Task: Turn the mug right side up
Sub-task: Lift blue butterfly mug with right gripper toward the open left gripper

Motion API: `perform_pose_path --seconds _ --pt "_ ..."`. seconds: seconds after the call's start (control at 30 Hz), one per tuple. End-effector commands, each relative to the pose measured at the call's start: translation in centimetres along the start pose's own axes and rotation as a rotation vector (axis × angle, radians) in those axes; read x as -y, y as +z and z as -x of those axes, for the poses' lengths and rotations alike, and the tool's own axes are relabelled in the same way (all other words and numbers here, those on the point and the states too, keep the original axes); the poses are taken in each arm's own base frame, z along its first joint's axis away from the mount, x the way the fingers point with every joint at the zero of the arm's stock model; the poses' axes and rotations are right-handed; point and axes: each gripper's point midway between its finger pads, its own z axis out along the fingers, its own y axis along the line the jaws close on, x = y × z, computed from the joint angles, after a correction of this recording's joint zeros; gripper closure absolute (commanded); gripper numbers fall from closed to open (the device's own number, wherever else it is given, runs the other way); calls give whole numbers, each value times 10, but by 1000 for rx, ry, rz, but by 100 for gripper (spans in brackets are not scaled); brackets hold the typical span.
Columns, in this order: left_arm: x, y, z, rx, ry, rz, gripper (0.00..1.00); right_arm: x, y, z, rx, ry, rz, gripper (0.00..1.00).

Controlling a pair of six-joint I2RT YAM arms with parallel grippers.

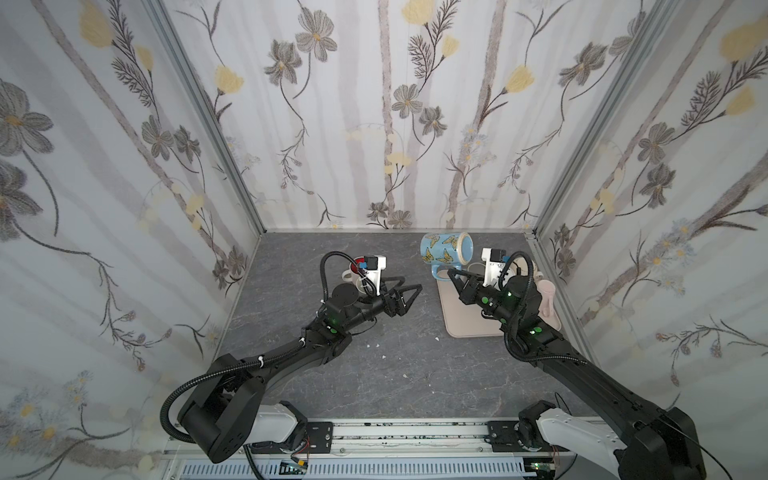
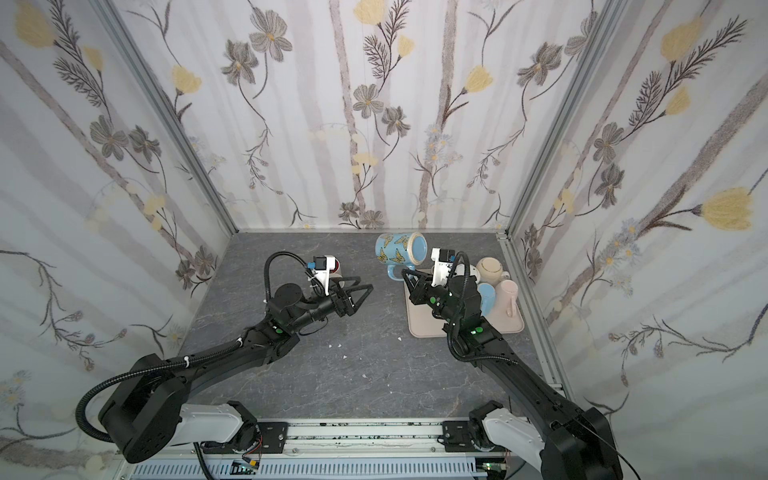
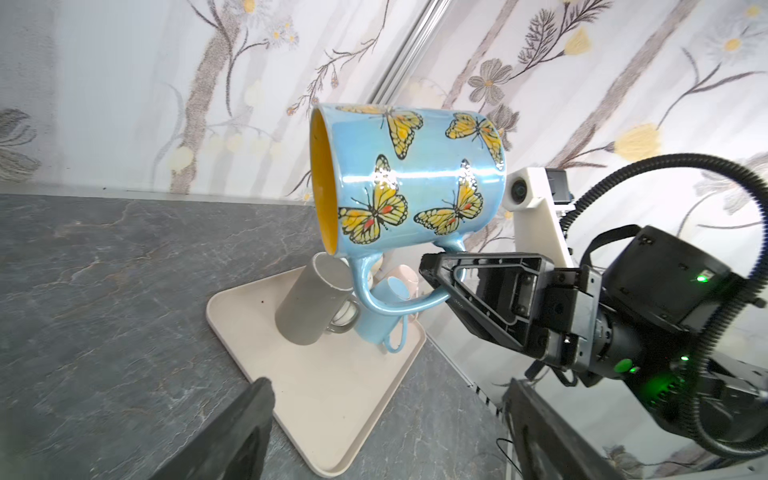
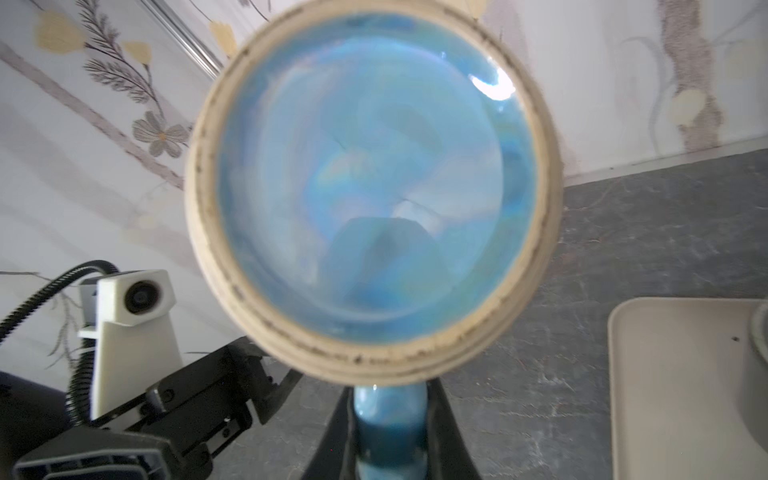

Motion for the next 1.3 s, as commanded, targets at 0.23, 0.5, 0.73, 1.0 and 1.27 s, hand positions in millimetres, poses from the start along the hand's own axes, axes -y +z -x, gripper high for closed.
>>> perform_pose_path --seconds 0.23,0.5,0.73,1.0,1.27 --pt "41 -10 29 89 -80 -249 16 -97 -13 44 162 -13 507 100" --pt "54 -18 42 147 -77 -332 17 -118 -20 38 151 -40 617 100" --pt "65 -22 54 189 -44 -386 18 -133 -26 34 140 -63 681 100" --pt "77 -28 66 244 -35 -472 21 -141 -29 30 128 -73 711 100" --pt "83 -23 72 221 -42 -529 34 -146 -31 28 121 -73 731 100"
